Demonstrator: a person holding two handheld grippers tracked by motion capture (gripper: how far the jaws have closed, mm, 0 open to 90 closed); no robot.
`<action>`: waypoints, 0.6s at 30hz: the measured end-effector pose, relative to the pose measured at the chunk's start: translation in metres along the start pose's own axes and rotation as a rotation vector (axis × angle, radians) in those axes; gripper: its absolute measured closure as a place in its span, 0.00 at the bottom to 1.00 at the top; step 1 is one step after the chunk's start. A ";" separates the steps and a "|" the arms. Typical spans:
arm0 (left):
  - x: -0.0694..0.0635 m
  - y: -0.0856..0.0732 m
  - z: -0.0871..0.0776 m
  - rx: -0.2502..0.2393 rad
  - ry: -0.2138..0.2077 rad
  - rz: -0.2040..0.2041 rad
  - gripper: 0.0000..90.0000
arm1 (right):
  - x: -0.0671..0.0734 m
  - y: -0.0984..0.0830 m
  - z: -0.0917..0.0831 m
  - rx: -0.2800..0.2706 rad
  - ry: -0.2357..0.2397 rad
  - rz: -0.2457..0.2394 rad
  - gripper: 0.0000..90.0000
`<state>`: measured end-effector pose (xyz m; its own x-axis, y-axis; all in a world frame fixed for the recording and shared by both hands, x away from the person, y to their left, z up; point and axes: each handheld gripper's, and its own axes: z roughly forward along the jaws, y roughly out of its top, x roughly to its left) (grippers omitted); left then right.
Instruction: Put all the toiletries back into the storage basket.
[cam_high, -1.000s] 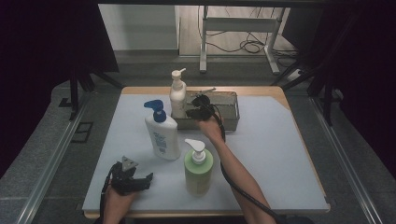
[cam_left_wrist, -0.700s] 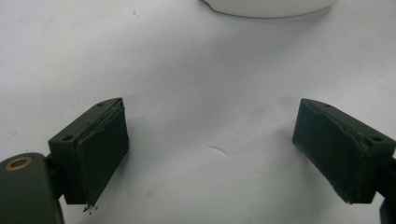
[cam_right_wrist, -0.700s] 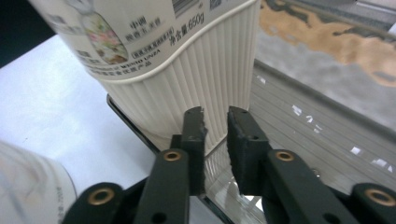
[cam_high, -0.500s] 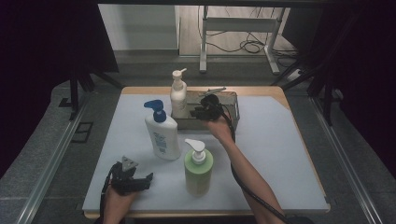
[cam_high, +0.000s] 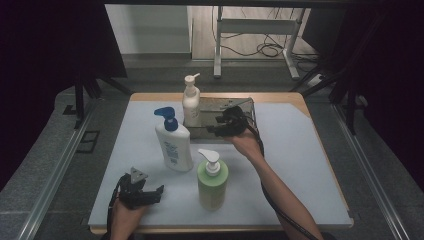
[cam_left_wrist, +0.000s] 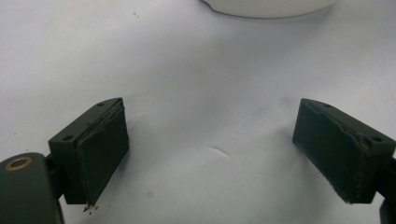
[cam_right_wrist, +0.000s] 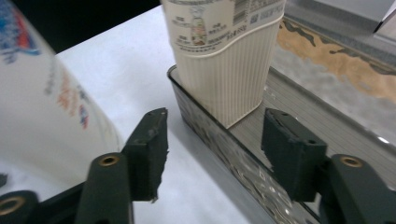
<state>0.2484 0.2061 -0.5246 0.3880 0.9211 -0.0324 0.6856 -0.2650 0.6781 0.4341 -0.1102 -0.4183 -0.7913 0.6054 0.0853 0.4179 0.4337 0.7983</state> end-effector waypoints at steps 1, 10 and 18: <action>0.000 0.000 0.000 0.000 0.001 0.001 0.11 | 0.002 -0.001 -0.003 0.000 0.002 -0.007 0.42; 0.000 0.000 0.000 0.001 0.001 0.001 0.11 | 0.013 -0.018 -0.024 0.020 -0.008 -0.081 0.26; 0.000 0.000 0.000 0.000 0.001 0.000 0.11 | 0.017 -0.038 -0.039 0.026 0.008 -0.111 0.23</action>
<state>0.2482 0.2060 -0.5246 0.3872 0.9214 -0.0317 0.6857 -0.2648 0.6780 0.3877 -0.1425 -0.4240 -0.8369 0.5474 0.0022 0.3390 0.5152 0.7872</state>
